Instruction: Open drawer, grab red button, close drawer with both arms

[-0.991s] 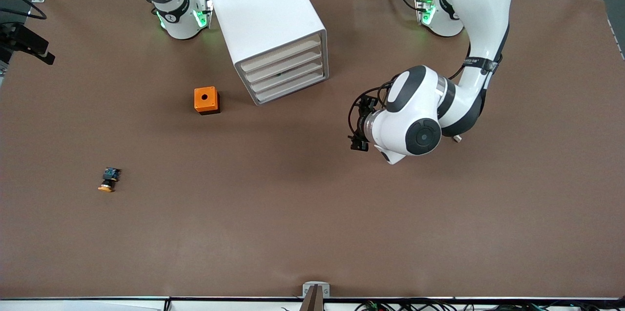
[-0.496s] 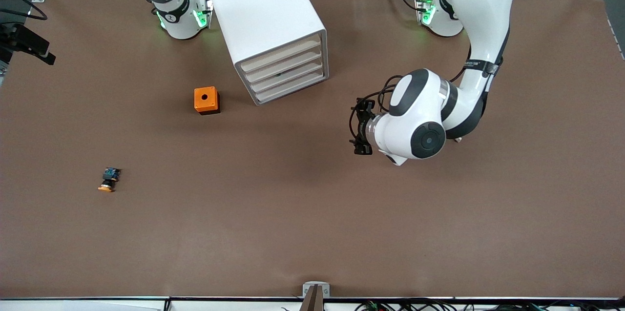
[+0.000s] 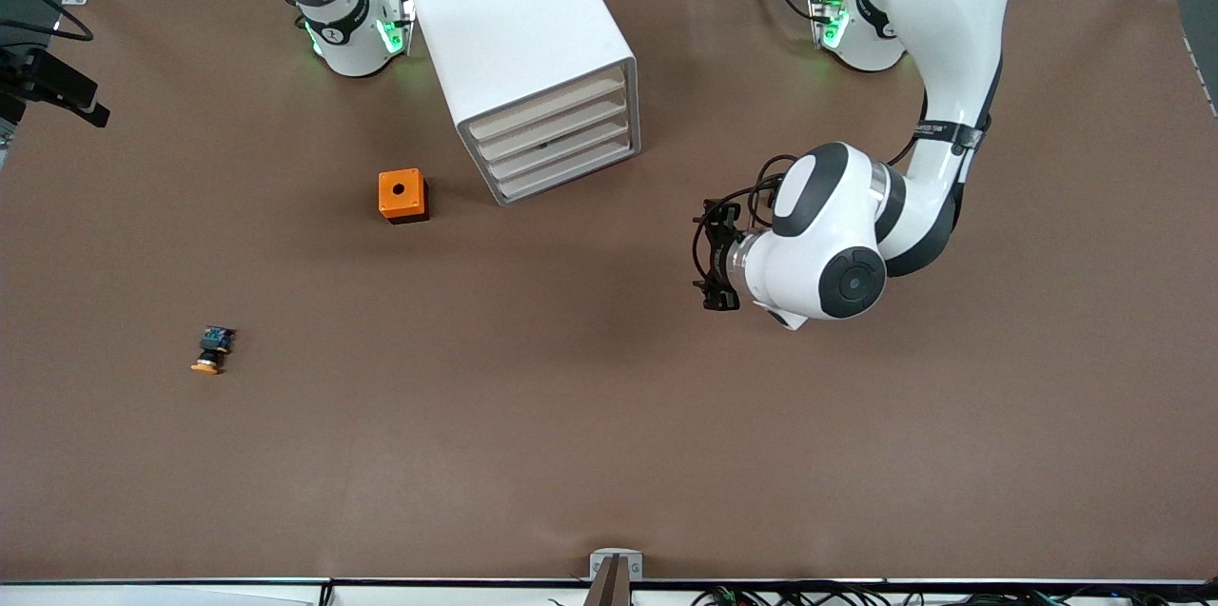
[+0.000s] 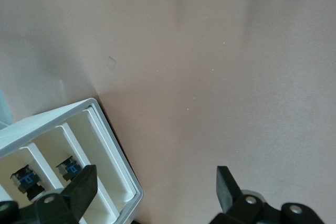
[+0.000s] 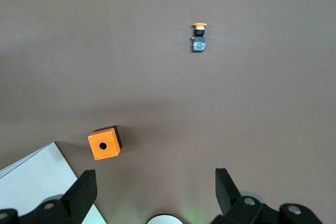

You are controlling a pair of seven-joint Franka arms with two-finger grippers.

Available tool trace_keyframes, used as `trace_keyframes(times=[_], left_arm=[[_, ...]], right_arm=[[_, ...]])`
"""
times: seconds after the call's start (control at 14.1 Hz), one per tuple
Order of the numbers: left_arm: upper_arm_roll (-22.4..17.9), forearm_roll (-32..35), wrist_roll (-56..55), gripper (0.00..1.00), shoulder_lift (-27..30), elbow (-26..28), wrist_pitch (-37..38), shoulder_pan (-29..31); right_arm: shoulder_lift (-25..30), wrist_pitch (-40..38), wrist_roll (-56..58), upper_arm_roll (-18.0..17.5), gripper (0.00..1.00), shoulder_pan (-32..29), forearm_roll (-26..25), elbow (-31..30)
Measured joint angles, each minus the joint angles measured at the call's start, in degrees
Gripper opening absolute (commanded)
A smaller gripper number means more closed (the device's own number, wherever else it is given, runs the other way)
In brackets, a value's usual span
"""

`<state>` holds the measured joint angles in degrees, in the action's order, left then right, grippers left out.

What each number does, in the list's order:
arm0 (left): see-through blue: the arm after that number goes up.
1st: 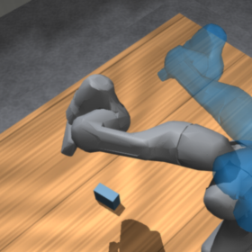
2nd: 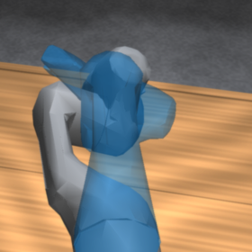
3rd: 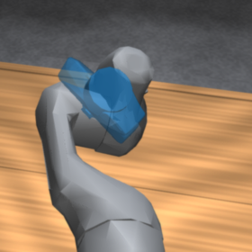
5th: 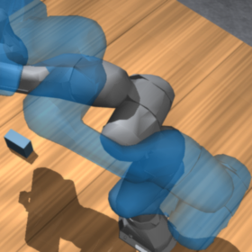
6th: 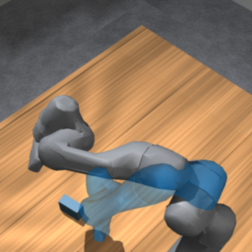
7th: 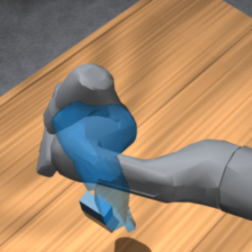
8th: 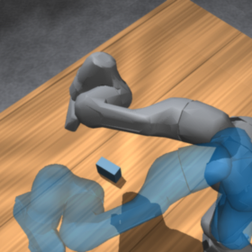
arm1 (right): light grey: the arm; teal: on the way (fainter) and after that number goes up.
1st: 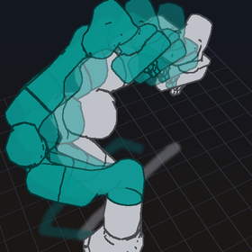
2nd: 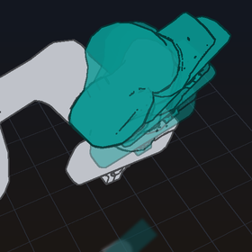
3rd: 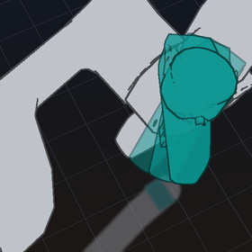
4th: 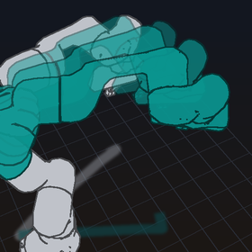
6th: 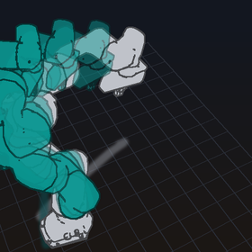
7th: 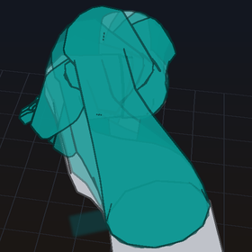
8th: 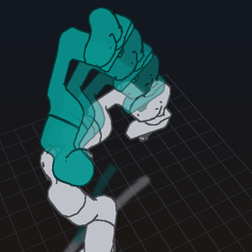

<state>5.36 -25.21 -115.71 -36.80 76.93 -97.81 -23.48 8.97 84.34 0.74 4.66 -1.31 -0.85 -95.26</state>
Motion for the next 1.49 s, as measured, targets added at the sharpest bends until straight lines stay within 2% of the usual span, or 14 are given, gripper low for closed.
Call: trace_keyframes(times=[0.21, 0.85, 0.99, 1.27, 1.49], left_arm=[[0.02, -3.16, -1.71, 1.0, -0.7, -0.01, 0.0, -0.05], [0.08, -22.55, -6.01, 0.99, -5.55, -0.03, -0.44, -0.51], [0.52, -24.32, -6.01, 0.91, -6.71, -0.12, -0.72, -0.57], [1.52, -31.62, -6.0, 0.66, -8.79, -0.21, -0.72, -0.78], [3.28, -34.12, -5.99, 0.63, -10.73, -0.24, -0.6, -0.87]], right_arm=[[0.0, 0.0, 0.0, 0.02, 1.0, 0.0, 0.0, 0.0], [0.0, 0.0, 0.0, 0.11, 1.0, -0.01, 0.0, -0.07], [0.0, 0.0, 0.0, 0.11, 1.0, -0.02, 0.0, -0.08], [0.0, 0.0, 0.0, 0.13, 1.0, -0.03, 0.0, -0.1], [0.0, 0.0, 0.0, 0.15, 1.0, -0.04, 0.0, -0.11]])
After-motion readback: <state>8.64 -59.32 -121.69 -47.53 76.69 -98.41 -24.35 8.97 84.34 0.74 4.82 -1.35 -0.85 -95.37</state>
